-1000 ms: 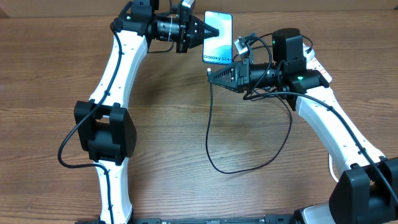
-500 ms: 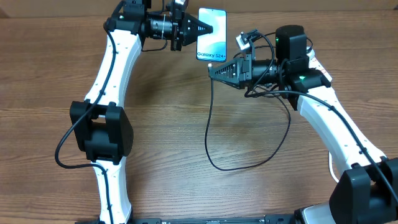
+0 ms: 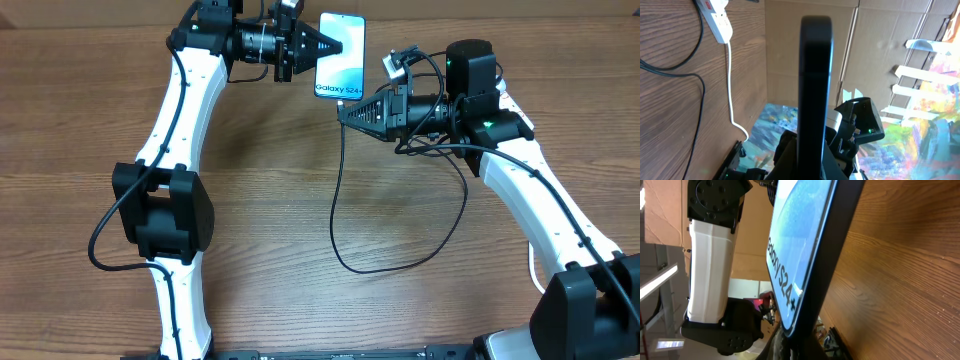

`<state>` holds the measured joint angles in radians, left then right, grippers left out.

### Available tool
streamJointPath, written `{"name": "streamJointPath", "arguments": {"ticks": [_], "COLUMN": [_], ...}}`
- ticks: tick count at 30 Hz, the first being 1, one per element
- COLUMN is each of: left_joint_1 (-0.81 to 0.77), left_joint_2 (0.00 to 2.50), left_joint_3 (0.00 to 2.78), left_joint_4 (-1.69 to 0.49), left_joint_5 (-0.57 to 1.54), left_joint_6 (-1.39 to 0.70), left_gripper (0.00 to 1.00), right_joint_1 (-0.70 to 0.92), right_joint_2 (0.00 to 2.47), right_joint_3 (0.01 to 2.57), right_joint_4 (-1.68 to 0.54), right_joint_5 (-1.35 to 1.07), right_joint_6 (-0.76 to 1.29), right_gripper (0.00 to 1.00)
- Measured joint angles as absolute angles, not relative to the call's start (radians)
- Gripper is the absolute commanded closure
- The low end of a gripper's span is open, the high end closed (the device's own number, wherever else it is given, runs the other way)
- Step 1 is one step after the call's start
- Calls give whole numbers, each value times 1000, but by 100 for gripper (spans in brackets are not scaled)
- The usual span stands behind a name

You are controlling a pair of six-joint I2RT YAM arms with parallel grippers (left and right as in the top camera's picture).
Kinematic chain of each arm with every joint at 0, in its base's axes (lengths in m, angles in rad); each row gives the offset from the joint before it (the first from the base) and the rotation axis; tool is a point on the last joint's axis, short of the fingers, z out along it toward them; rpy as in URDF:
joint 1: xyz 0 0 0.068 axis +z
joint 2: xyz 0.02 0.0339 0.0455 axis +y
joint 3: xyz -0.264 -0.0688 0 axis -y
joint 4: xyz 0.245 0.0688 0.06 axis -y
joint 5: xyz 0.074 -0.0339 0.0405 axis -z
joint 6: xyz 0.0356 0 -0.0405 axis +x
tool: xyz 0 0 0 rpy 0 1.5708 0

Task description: Plug charger to phone and switch on socket

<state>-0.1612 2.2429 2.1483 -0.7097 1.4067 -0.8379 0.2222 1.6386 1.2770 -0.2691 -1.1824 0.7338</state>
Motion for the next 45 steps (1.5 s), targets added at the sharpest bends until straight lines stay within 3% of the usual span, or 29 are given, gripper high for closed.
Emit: {"name": "streamJointPath", "arguments": {"ticks": [45], "left_joint_1": [-161], "left_joint_2": [2243], "left_joint_3": [2148], "left_joint_4": [-711], "left_joint_5": [1398], "left_joint_6": [-813], "left_gripper": [96], "right_joint_1": [223], "right_joint_2": [1639], "right_joint_3": [1277], "right_joint_4": [-261], "right_joint_5": [-1227], "right_joint_6": [785], "right_gripper": [96]}}
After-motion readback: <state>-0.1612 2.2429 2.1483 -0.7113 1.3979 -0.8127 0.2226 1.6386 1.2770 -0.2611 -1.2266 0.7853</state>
